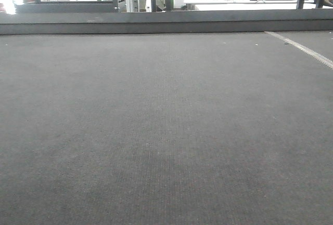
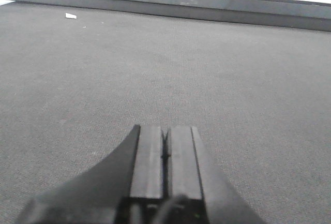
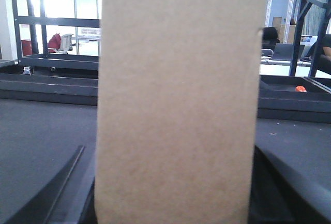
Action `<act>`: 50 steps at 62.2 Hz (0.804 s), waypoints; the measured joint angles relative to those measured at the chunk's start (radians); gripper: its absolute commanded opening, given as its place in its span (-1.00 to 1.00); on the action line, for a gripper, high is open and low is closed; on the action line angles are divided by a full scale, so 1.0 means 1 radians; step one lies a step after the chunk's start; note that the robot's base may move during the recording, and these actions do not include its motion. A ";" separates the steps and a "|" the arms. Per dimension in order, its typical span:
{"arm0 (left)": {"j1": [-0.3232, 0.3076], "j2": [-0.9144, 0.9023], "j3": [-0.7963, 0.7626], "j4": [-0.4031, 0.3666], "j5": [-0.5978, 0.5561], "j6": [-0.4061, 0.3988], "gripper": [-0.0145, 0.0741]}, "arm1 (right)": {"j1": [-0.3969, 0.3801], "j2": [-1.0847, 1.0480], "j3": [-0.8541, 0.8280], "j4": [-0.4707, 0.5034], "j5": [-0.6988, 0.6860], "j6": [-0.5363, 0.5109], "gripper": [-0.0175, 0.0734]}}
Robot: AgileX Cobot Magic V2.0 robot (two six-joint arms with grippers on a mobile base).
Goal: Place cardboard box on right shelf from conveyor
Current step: 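Drive away from the conveyor holding the box in the right gripper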
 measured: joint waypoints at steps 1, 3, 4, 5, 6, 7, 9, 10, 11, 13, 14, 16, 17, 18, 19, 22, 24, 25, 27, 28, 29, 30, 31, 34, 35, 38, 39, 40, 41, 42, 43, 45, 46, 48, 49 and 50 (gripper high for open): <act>0.000 0.000 0.000 0.000 0.000 0.000 -0.94 | 0.000 0.000 0.000 0.000 0.000 0.000 0.14; 0.000 0.000 0.000 0.000 0.000 0.000 -0.94 | 0.000 0.000 0.000 0.000 0.000 0.000 0.14; 0.000 0.000 0.000 0.000 0.000 0.000 -0.94 | 0.000 0.000 0.000 0.000 0.000 0.000 0.14; 0.000 0.000 0.000 0.000 0.000 0.000 -0.94 | 0.000 0.000 0.000 0.000 0.000 0.000 0.14; 0.000 0.000 0.000 0.000 0.000 0.000 -0.94 | 0.000 0.000 0.000 0.000 0.000 0.000 0.14; 0.000 0.000 0.000 0.000 0.000 0.000 -0.94 | 0.000 0.000 0.000 0.000 0.000 0.000 0.14; 0.000 0.000 0.000 0.000 0.000 0.000 -0.94 | 0.000 0.000 0.000 0.000 0.000 0.000 0.14; 0.000 0.000 0.000 0.000 0.000 0.000 -0.94 | 0.000 0.000 0.000 0.000 0.000 0.000 0.14; 0.000 0.000 0.000 0.000 0.000 0.000 -0.94 | 0.000 0.000 0.000 0.000 0.000 0.000 0.14; 0.000 0.000 0.000 0.000 0.000 0.000 -0.94 | 0.000 0.000 0.000 0.000 0.000 0.000 0.14; 0.000 0.000 0.000 0.000 0.000 0.000 -0.94 | 0.000 0.000 0.000 0.000 0.000 0.000 0.14; 0.000 0.000 0.000 0.000 0.000 0.000 -0.94 | 0.000 0.000 0.000 0.000 0.000 0.000 0.14; 0.000 0.000 0.000 0.000 0.000 0.000 -0.94 | 0.000 0.000 0.000 0.000 0.000 0.000 0.14; 0.000 0.000 0.000 0.000 0.000 0.000 -0.94 | 0.000 0.000 0.000 0.000 0.000 -0.002 0.14; 0.000 0.000 0.000 0.000 0.000 0.000 -0.94 | 0.000 0.000 0.000 0.000 0.000 -0.002 0.14; 0.000 0.000 0.000 0.000 0.000 0.000 -0.94 | 0.000 0.000 0.000 0.000 0.000 -0.002 0.14; 0.000 0.000 0.000 0.000 0.000 0.000 -0.94 | 0.000 0.000 0.000 0.000 0.000 -0.002 0.14; 0.000 0.000 0.000 0.000 0.000 0.000 -0.94 | 0.000 0.000 0.000 0.000 0.000 -0.002 0.14; 0.000 0.000 0.000 0.000 0.000 0.000 -0.94 | 0.000 0.000 0.000 0.000 0.000 -0.002 0.14; 0.000 0.000 0.000 0.000 0.000 0.000 -0.94 | 0.000 0.000 0.000 0.000 0.000 -0.002 0.14; 0.000 0.000 0.000 0.000 0.000 0.000 -0.94 | 0.000 0.000 0.000 0.000 0.000 -0.002 0.14; 0.000 0.000 0.000 0.000 0.000 0.000 -0.94 | 0.000 0.000 0.000 0.000 0.000 -0.002 0.14; 0.000 0.000 0.000 0.000 0.000 0.000 -0.94 | 0.000 0.000 0.002 0.000 0.000 -0.002 0.14; 0.000 0.000 0.000 0.000 0.000 0.000 -0.94 | 0.000 0.000 0.002 0.000 0.000 -0.002 0.14; 0.000 0.000 0.000 0.000 0.000 0.000 -0.94 | 0.000 0.000 0.002 0.000 0.000 -0.002 0.14; 0.000 0.000 0.000 0.000 0.000 0.000 -0.94 | 0.000 0.000 0.002 0.000 0.000 -0.002 0.14; 0.000 0.000 0.000 0.000 0.000 0.000 -0.94 | 0.000 0.000 0.002 0.000 0.000 -0.002 0.14; 0.000 0.000 0.000 0.000 0.000 0.000 -0.94 | 0.000 0.000 0.002 0.000 0.000 -0.002 0.14; 0.000 0.000 0.000 0.000 0.000 0.000 -0.94 | 0.000 0.000 0.002 0.000 0.000 -0.002 0.14; 0.000 0.000 0.000 0.000 0.000 0.000 -0.94 | 0.000 0.000 0.002 0.000 0.000 -0.002 0.14; 0.000 0.000 0.000 0.000 0.000 0.000 -0.94 | 0.000 0.000 0.002 0.000 0.000 -0.002 0.14; 0.000 0.000 0.000 0.000 0.000 0.000 -0.94 | 0.000 0.000 0.002 0.000 0.000 -0.002 0.14; 0.000 0.000 0.000 0.000 0.000 0.000 -0.94 | 0.000 0.000 0.002 0.000 0.000 -0.002 0.14; 0.000 0.000 0.000 0.000 0.000 0.000 -0.94 | 0.000 0.000 0.002 0.000 0.000 -0.002 0.14; 0.000 0.000 0.000 0.000 0.000 0.000 -0.94 | 0.000 0.000 0.002 0.000 0.000 -0.002 0.14; 0.000 0.000 0.000 0.000 0.000 0.000 -0.94 | 0.000 0.000 0.002 0.000 -0.002 -0.002 0.14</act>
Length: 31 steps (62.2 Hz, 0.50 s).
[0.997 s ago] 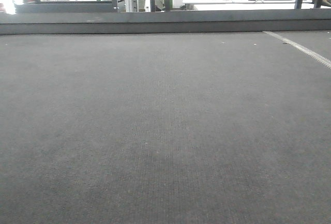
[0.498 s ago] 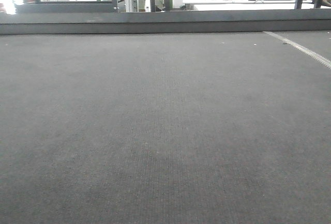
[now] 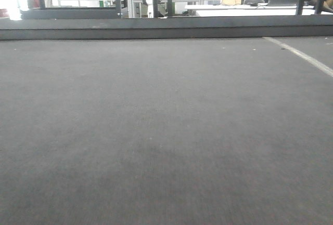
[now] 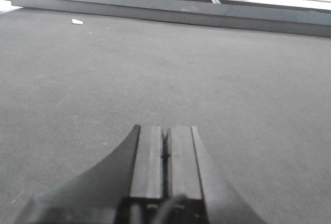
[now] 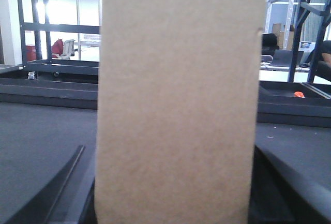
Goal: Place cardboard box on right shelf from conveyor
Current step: 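Drive away from the conveyor holding the box in the right gripper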
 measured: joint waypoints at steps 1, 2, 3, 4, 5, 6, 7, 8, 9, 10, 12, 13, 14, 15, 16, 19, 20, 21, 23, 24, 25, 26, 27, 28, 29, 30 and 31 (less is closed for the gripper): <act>0.000 0.000 0.000 0.000 0.000 0.000 -0.94 | 0.000 0.000 0.000 0.000 0.000 0.000 0.14; 0.000 0.000 0.000 0.000 0.000 0.000 -0.94 | 0.000 0.000 0.000 0.000 0.000 0.000 0.14; 0.000 0.000 0.000 0.000 0.000 0.000 -0.94 | 0.000 0.000 0.000 0.000 0.000 0.000 0.14; 0.000 0.000 0.000 0.000 0.000 0.000 -0.94 | 0.000 0.000 0.000 0.000 0.000 0.000 0.14; 0.000 0.000 0.000 0.000 0.000 0.000 -0.94 | 0.000 0.000 0.000 0.000 0.000 0.000 0.14; 0.000 0.000 0.000 0.000 0.000 0.000 -0.94 | 0.000 0.000 0.000 0.000 0.000 0.000 0.14; 0.000 0.000 0.000 0.000 0.000 0.000 -0.94 | 0.000 0.000 0.000 0.000 0.000 0.000 0.14; 0.000 0.000 0.000 0.000 0.000 0.000 -0.94 | 0.000 0.000 0.000 0.000 0.000 0.000 0.14; 0.000 0.000 0.000 0.000 0.000 0.000 -0.94 | 0.000 0.000 0.000 0.000 0.000 0.000 0.14; 0.000 0.000 0.000 0.000 0.000 0.000 -0.94 | 0.000 0.000 0.000 0.000 0.000 0.000 0.14; 0.000 0.000 0.000 0.000 0.000 0.000 -0.94 | 0.000 0.000 0.000 0.000 0.000 0.000 0.14; 0.000 0.000 0.000 0.000 0.000 0.000 -0.94 | 0.000 0.000 0.000 0.000 0.000 0.000 0.14; 0.000 0.000 0.000 0.000 0.000 0.000 -0.94 | 0.000 0.000 0.000 0.000 0.000 0.000 0.14; 0.000 0.000 0.000 0.000 0.000 0.000 -0.94 | 0.000 0.000 0.000 0.000 0.000 0.000 0.14; 0.000 0.000 0.000 0.000 0.000 0.000 -0.94 | 0.000 0.000 0.000 0.000 0.000 0.000 0.14; 0.000 0.000 0.000 0.000 0.000 0.000 -0.94 | 0.000 0.000 0.000 0.000 0.000 0.000 0.14; 0.000 0.000 0.000 0.000 0.000 0.000 -0.94 | 0.000 0.000 0.000 0.000 0.000 0.000 0.14; 0.000 0.000 0.000 0.000 0.000 0.000 -0.94 | 0.000 0.000 0.000 0.000 0.000 0.000 0.14; 0.000 0.000 0.000 0.000 0.000 0.000 -0.94 | 0.000 0.000 0.000 0.000 0.000 0.000 0.14; 0.000 0.000 0.000 0.000 0.000 0.000 -0.94 | 0.000 0.000 0.000 0.000 0.000 0.000 0.14; 0.000 0.000 0.000 0.000 0.000 0.000 -0.94 | 0.000 0.000 0.000 0.000 0.000 0.000 0.14; 0.000 0.000 0.000 0.000 0.000 0.000 -0.94 | 0.000 0.000 0.000 0.000 0.000 0.000 0.14; 0.000 0.000 0.000 0.000 0.000 0.000 -0.94 | 0.000 0.000 0.000 0.000 0.000 0.000 0.14; 0.000 0.000 0.000 0.000 0.000 0.000 -0.94 | 0.000 0.000 0.000 0.000 0.000 0.000 0.14; 0.000 0.000 0.000 0.000 0.000 0.000 -0.94 | -0.001 0.000 0.000 0.000 0.000 0.000 0.14; 0.000 0.000 0.000 0.000 0.000 0.000 -0.94 | -0.001 0.000 0.000 0.000 0.000 0.000 0.14; 0.000 0.000 0.000 0.000 0.000 0.000 -0.94 | -0.002 0.000 0.000 0.000 0.000 0.000 0.14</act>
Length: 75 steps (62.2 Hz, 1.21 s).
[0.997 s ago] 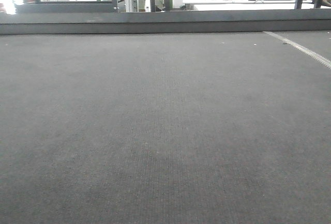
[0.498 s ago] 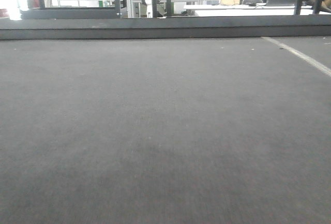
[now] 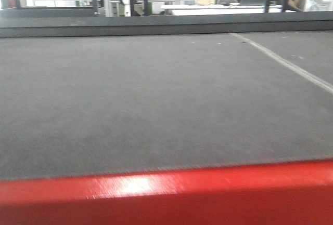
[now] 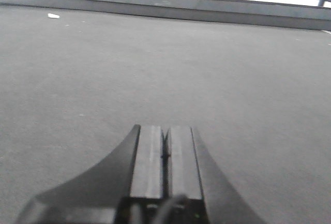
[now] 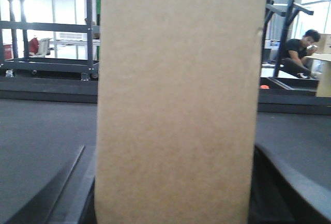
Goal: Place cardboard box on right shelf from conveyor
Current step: 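Drive away from the conveyor holding the box in the right gripper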
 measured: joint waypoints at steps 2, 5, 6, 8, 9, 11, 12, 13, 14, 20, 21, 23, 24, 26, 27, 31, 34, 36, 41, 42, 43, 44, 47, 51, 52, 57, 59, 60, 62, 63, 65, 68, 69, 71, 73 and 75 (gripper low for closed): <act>-0.002 0.000 0.000 0.000 0.000 0.000 -0.94 | 0.000 0.000 0.000 0.000 0.000 0.000 0.14; -0.001 0.000 0.000 0.000 0.000 0.000 -0.94 | 0.000 0.000 0.000 0.000 0.000 0.000 0.14; -0.001 0.000 0.000 0.000 0.000 0.000 -0.94 | 0.000 0.000 0.000 0.000 0.000 0.000 0.14; -0.001 0.000 0.000 0.000 0.000 0.000 -0.94 | 0.000 0.000 0.000 0.000 0.000 0.000 0.14; -0.001 0.000 0.000 0.000 0.000 0.000 -0.94 | 0.000 0.000 0.000 0.000 0.000 0.000 0.14; -0.001 0.000 0.000 0.000 0.000 0.000 -0.94 | 0.000 0.000 0.000 0.000 0.000 0.000 0.14; -0.001 0.000 0.000 0.000 0.000 0.000 -0.94 | 0.000 0.000 0.000 0.000 0.000 0.000 0.14; -0.001 0.000 0.000 0.000 0.000 0.000 -0.94 | 0.000 0.000 0.000 0.000 0.000 0.000 0.14; -0.001 0.000 0.000 0.000 0.000 0.000 -0.94 | 0.000 0.000 0.000 0.000 0.000 0.000 0.14; -0.001 0.000 0.000 0.000 0.000 0.000 -0.94 | 0.000 0.000 0.000 0.000 0.000 0.000 0.14; -0.001 0.000 0.000 0.000 0.000 0.000 -0.94 | 0.000 0.000 0.000 0.000 0.000 0.000 0.14; -0.001 0.000 0.000 0.000 0.000 0.000 -0.94 | 0.000 0.000 0.000 0.000 0.000 0.000 0.14; -0.001 0.000 0.000 0.000 0.000 0.000 -0.94 | 0.000 0.000 0.000 0.000 0.000 0.000 0.14; -0.001 0.000 0.000 0.000 0.000 0.000 -0.94 | 0.000 0.000 0.000 0.000 0.000 0.000 0.14; -0.001 0.000 0.000 0.000 0.000 0.000 -0.94 | 0.000 0.000 0.000 0.000 0.000 0.000 0.14; -0.001 0.000 0.000 0.000 0.000 0.000 -0.94 | 0.000 0.000 0.000 0.000 0.000 0.000 0.14; -0.001 0.000 0.000 0.000 0.000 0.000 -0.94 | 0.000 0.000 0.000 0.000 0.000 0.000 0.14; -0.001 0.000 0.000 0.000 0.000 0.000 -0.94 | 0.000 0.000 0.000 0.000 0.000 0.000 0.14; -0.001 0.000 0.000 0.000 0.000 0.000 -0.94 | 0.000 0.000 0.000 0.000 0.000 0.000 0.14; -0.001 0.000 0.000 0.000 0.000 0.000 -0.94 | 0.000 0.000 0.000 0.000 0.000 0.000 0.14; -0.001 0.000 0.000 0.000 0.000 0.000 -0.94 | 0.000 0.000 0.000 0.000 0.000 0.000 0.14; -0.001 0.000 0.000 0.000 0.000 0.000 -0.94 | 0.000 0.000 0.000 0.000 0.000 0.000 0.14; -0.001 0.000 0.000 0.000 0.000 0.000 -0.94 | 0.000 0.000 0.000 0.000 0.000 0.000 0.14; -0.001 0.000 0.000 0.000 0.000 0.000 -0.94 | 0.000 0.000 0.000 0.000 0.000 0.000 0.14; -0.001 0.000 0.000 0.000 0.000 0.000 -0.94 | 0.000 0.000 0.000 0.000 0.000 0.000 0.14; -0.001 0.000 0.000 0.000 0.000 0.000 -0.94 | 0.000 0.000 0.000 0.000 0.000 0.000 0.14; -0.001 0.000 0.000 0.000 0.000 0.000 -0.94 | 0.000 0.000 0.000 0.000 0.000 0.000 0.14; -0.001 0.000 0.000 0.000 0.000 0.000 -0.94 | 0.000 0.000 0.000 0.000 0.000 0.000 0.14; -0.001 0.000 0.000 0.000 0.000 0.000 -0.94 | 0.000 0.000 0.000 0.000 0.000 0.000 0.14; -0.001 0.000 0.000 0.000 0.000 0.000 -0.94 | 0.000 0.000 0.000 0.000 0.000 0.000 0.14; -0.001 0.000 0.000 0.000 0.000 0.000 -0.94 | 0.000 0.000 0.000 0.000 0.000 0.000 0.14; -0.001 0.000 0.000 0.000 0.000 0.000 -0.94 | 0.000 0.000 0.000 0.000 0.000 0.000 0.14; -0.001 0.000 0.000 0.000 0.000 0.000 -0.94 | 0.000 0.000 0.000 0.000 0.000 -0.001 0.14; -0.001 0.000 0.000 0.000 0.000 0.000 -0.94 | 0.000 0.000 0.000 0.000 0.000 -0.001 0.14; -0.001 0.000 0.000 0.000 0.000 0.000 -0.94 | 0.000 0.000 0.000 0.000 0.000 -0.001 0.14; -0.001 0.000 0.000 0.000 0.000 0.000 -0.94 | 0.000 0.000 0.000 0.000 0.000 -0.001 0.14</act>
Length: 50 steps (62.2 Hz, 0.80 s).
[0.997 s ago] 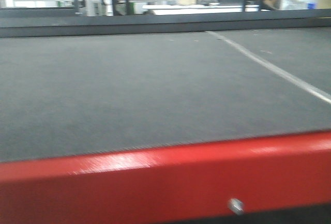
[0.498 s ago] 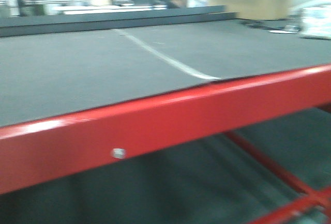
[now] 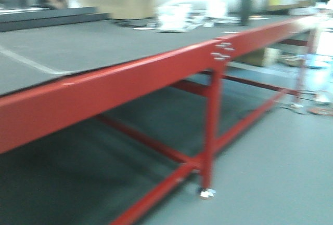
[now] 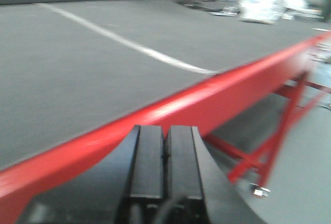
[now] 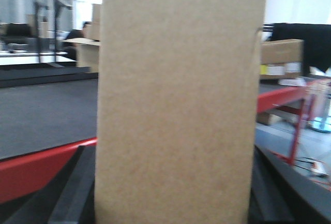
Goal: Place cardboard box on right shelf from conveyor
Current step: 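Drive away from the conveyor holding the box in the right gripper, then drive past the chair to the steel shelf rack with blue bins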
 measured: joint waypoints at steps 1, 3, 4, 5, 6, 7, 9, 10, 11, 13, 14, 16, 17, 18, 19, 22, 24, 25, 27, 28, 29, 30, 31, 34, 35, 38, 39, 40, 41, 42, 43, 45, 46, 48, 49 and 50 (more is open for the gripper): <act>0.000 0.000 0.000 0.000 0.000 0.000 -0.94 | 0.000 0.000 0.000 0.000 0.000 0.000 0.14; 0.000 0.000 0.000 0.000 0.000 0.000 -0.94 | 0.000 0.000 0.000 0.000 0.000 0.000 0.14; 0.000 0.000 0.000 0.000 0.000 0.000 -0.94 | 0.000 0.000 0.000 0.000 0.000 0.000 0.14; 0.000 0.000 0.000 0.000 0.000 0.000 -0.94 | 0.000 0.000 0.000 0.000 0.000 0.000 0.14; 0.000 0.000 0.000 0.000 0.000 0.000 -0.94 | 0.000 0.000 0.000 0.000 0.000 0.000 0.14; 0.000 0.000 0.000 0.000 0.000 0.000 -0.94 | 0.000 0.000 0.000 0.000 0.000 0.000 0.14; 0.000 0.000 0.000 0.000 0.000 0.000 -0.94 | 0.000 0.000 0.000 0.000 0.000 0.000 0.14; 0.000 0.000 0.000 0.000 0.000 0.000 -0.94 | 0.000 0.000 0.000 0.000 0.000 0.000 0.14; 0.000 0.000 0.000 0.000 0.000 0.000 -0.94 | 0.000 0.000 0.000 0.000 0.000 0.000 0.14; 0.000 0.000 0.000 0.000 0.000 0.000 -0.94 | 0.000 0.000 0.000 0.000 0.000 0.000 0.14; 0.000 0.000 0.000 0.000 0.000 0.000 -0.94 | 0.000 0.000 0.000 0.000 0.000 0.000 0.14; 0.000 0.000 0.000 0.000 0.000 0.000 -0.94 | 0.000 0.000 0.000 0.000 0.000 0.000 0.14; 0.000 0.000 0.000 0.000 0.000 0.000 -0.94 | 0.000 0.000 0.000 0.000 0.000 0.000 0.14; 0.000 0.000 0.000 0.000 0.000 0.000 -0.94 | 0.000 0.000 0.000 0.000 0.000 0.000 0.14; 0.000 0.000 0.000 0.000 0.000 0.000 -0.94 | 0.000 0.000 0.000 0.000 0.000 0.000 0.14; 0.000 0.000 0.000 0.000 0.000 0.000 -0.94 | 0.000 0.000 0.000 0.000 0.000 0.000 0.14; 0.000 0.000 0.000 0.000 0.000 0.000 -0.94 | 0.000 0.000 0.000 0.000 0.000 0.000 0.14; 0.000 0.000 0.000 0.000 0.000 0.000 -0.94 | 0.000 0.000 0.000 0.000 0.000 0.000 0.14; 0.000 0.000 0.000 0.000 0.000 0.000 -0.94 | 0.000 0.000 0.000 0.000 0.000 0.000 0.14; 0.000 0.000 0.000 0.000 0.000 0.000 -0.94 | 0.000 0.000 0.000 0.000 0.000 0.000 0.14; 0.000 0.000 0.000 0.000 0.000 0.000 -0.94 | 0.000 0.000 0.000 0.000 0.000 0.000 0.14; 0.000 0.000 0.000 0.000 0.000 0.000 -0.94 | 0.000 0.000 0.000 0.000 0.000 0.000 0.14; 0.000 0.000 0.000 0.000 0.000 0.000 -0.94 | 0.000 0.000 0.000 0.000 0.000 0.000 0.14; 0.000 0.000 0.000 0.000 0.000 0.000 -0.94 | 0.000 0.000 0.000 0.000 0.000 0.000 0.14; 0.000 0.000 0.000 0.000 0.000 0.000 -0.94 | 0.000 0.000 0.000 0.000 0.000 0.000 0.14; 0.000 0.000 0.000 0.000 0.000 0.000 -0.94 | 0.000 0.000 0.000 0.000 0.000 0.000 0.14; 0.000 0.000 0.000 0.000 0.000 0.000 -0.94 | 0.000 0.000 0.000 0.000 0.000 0.000 0.14; 0.000 0.000 0.000 0.000 0.000 0.000 -0.94 | 0.000 0.000 0.000 0.000 0.000 0.000 0.14; 0.000 0.000 0.000 0.000 0.000 0.000 -0.94 | 0.000 0.000 0.000 0.000 0.000 0.000 0.14; 0.000 0.000 0.000 0.000 0.000 0.000 -0.94 | 0.000 0.000 0.000 0.000 0.000 0.000 0.14; 0.000 0.000 0.000 0.000 0.000 0.000 -0.94 | 0.000 0.000 0.000 0.000 0.000 0.000 0.14; 0.000 0.000 0.000 0.000 0.000 0.000 -0.94 | 0.000 0.000 0.000 0.000 0.000 0.000 0.14; 0.000 0.000 0.000 0.000 0.000 0.000 -0.94 | 0.000 0.000 0.000 0.000 0.000 0.000 0.14; 0.000 0.000 0.000 0.000 0.000 0.000 -0.94 | 0.000 0.000 0.000 0.000 0.000 0.000 0.14; 0.000 0.000 0.000 0.000 0.000 0.000 -0.94 | 0.000 0.000 0.000 0.000 0.000 0.000 0.14; 0.000 0.000 0.000 0.000 0.000 0.000 -0.94 | 0.000 0.000 0.000 0.000 0.000 0.000 0.14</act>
